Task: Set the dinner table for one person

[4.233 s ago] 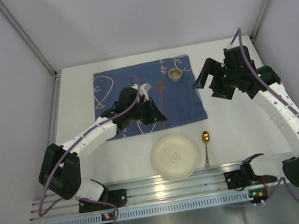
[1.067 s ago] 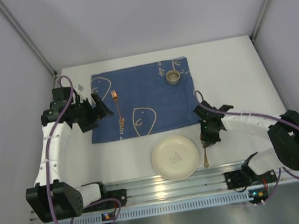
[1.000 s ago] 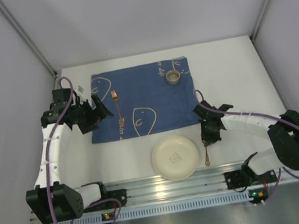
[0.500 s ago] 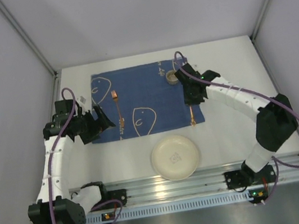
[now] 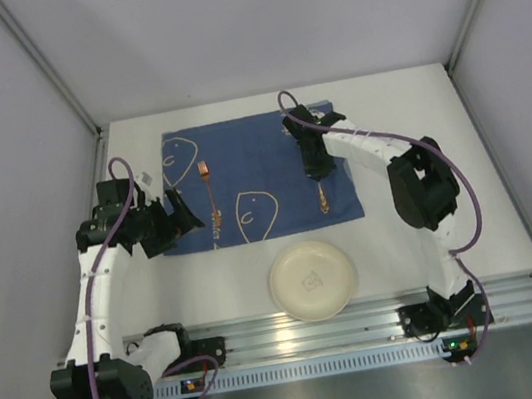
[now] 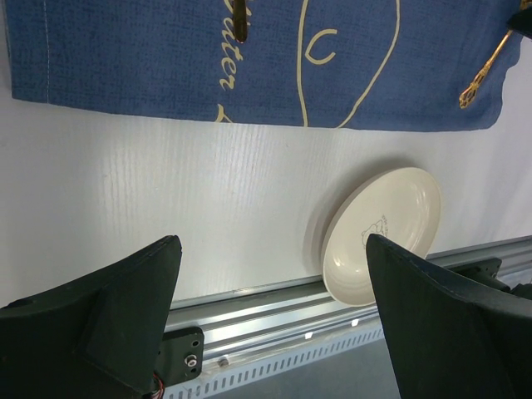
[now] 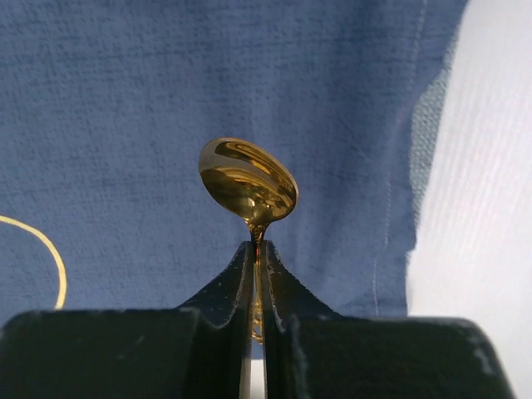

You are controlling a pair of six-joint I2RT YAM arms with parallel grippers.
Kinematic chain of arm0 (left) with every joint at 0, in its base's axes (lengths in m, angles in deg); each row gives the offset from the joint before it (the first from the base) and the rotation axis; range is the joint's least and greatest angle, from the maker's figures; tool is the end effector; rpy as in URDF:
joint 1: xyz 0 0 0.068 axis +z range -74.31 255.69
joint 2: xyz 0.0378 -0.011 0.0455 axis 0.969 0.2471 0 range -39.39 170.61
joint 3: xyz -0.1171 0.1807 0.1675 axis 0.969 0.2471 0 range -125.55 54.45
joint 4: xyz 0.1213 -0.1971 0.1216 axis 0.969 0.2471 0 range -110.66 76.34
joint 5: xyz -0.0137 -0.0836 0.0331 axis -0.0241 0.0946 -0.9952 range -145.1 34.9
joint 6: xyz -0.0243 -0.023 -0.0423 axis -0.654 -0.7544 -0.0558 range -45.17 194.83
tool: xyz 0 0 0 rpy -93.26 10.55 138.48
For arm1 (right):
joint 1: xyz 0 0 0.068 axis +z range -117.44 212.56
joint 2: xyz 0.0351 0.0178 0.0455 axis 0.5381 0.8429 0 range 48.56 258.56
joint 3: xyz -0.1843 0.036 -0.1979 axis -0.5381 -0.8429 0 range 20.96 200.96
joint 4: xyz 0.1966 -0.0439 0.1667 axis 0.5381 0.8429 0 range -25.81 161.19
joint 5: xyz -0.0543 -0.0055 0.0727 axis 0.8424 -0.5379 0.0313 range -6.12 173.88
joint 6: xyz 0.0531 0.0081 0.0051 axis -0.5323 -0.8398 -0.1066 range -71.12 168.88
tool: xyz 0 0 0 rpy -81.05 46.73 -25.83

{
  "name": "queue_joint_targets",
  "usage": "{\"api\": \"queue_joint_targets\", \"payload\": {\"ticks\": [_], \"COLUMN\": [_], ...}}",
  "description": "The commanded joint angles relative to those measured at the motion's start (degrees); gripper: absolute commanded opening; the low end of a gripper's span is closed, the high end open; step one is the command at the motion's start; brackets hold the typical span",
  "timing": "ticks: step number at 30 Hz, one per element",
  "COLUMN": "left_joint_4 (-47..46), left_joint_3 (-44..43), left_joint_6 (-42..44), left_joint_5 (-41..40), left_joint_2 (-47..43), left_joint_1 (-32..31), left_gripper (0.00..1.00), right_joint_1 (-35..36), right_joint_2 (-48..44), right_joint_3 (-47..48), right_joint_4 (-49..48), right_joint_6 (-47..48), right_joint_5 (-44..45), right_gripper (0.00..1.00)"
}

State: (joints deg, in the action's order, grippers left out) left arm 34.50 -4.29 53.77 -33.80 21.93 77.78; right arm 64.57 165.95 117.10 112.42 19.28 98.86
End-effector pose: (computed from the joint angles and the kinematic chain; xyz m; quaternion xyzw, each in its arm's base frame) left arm 0.1983 -0.0058 0.3034 -0.1391 0.9352 -0.2201 0.2400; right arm 0.3691 0.2199 0.2135 0.0026 0.9759 -0.0198 0.2174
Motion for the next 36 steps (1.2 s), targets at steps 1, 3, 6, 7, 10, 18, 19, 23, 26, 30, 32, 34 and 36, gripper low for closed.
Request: {"api": "queue_joint_targets", "payload": {"ticks": [1,3,6,7,10,18,19,23,26,30,32,34,36], "left_joint_4": [1.09,1.27,1.62,1.71,1.8,2.24,2.15,1.8,1.62,2.15,2.5,2.59,1.89], "left_joint_3": [-0.49,-1.02,-2.08,-2.6,-3.48,-4.1,-3.84,-3.22,-3.49,-4.28,-4.8,-4.46,-3.75], "left_joint_6": [1.02,1.46,2.25,2.6,3.13,3.57,3.57,3.57,3.39,3.57,3.74,3.83,4.71], "left_joint_5": [-0.82,-0.82,-0.91,-0.91,-1.26,-1.52,-1.61,-1.35,-1.26,-1.7,-1.44,-0.39,4.25], "left_joint_2": [0.64,1.26,2.66,3.27,4.42,5.21,5.21,5.65,6.09,6.44,6.36,6.01,5.74], "left_joint_1": [-0.15,-0.15,-0.15,-0.15,-0.15,-0.15,-0.15,-0.24,-0.15,-0.15,-0.15,-0.15,-0.15], "left_gripper": [0.98,0.98,0.98,0.98,0.98,0.98,0.98,0.98,0.98,0.98,0.98,0.98,0.98], "right_joint_1": [-0.72,-1.25,-1.42,-1.42,-1.86,-11.52,-12.66,-16.01,-16.01,-16.36,-16.98,-17.68,-18.47], "right_joint_2": [2.05,4.34,7.24,8.38,9.0,0.92,0.57,0.57,1.0,1.01,0.4,-0.83,-3.9], "right_joint_3": [6.15,7.57,10.64,10.91,10.57,-0.15,-0.68,-0.69,-0.25,-1.04,-2.18,-3.67,-5.51], "right_joint_4": [-0.68,-0.68,-0.77,-0.77,-0.77,-6.12,-6.74,-7.62,-7.8,-7.27,-7.09,-7.09,-7.09], "right_joint_6": [-0.98,-2.03,-1.86,-1.42,-1.16,-0.02,0.33,1.3,1.22,-0.19,-0.63,-0.72,-0.54], "right_joint_5": [-2.15,-3.38,-5.31,-5.92,-5.76,-9.18,-10.05,-13.48,-14.37,-12.88,-13.48,-13.75,-12.44], "right_gripper": [0.0,0.0,0.09,0.31,0.57,0.03,0.0,0.0,0.0,0.0,0.0,0.0,0.0]}}
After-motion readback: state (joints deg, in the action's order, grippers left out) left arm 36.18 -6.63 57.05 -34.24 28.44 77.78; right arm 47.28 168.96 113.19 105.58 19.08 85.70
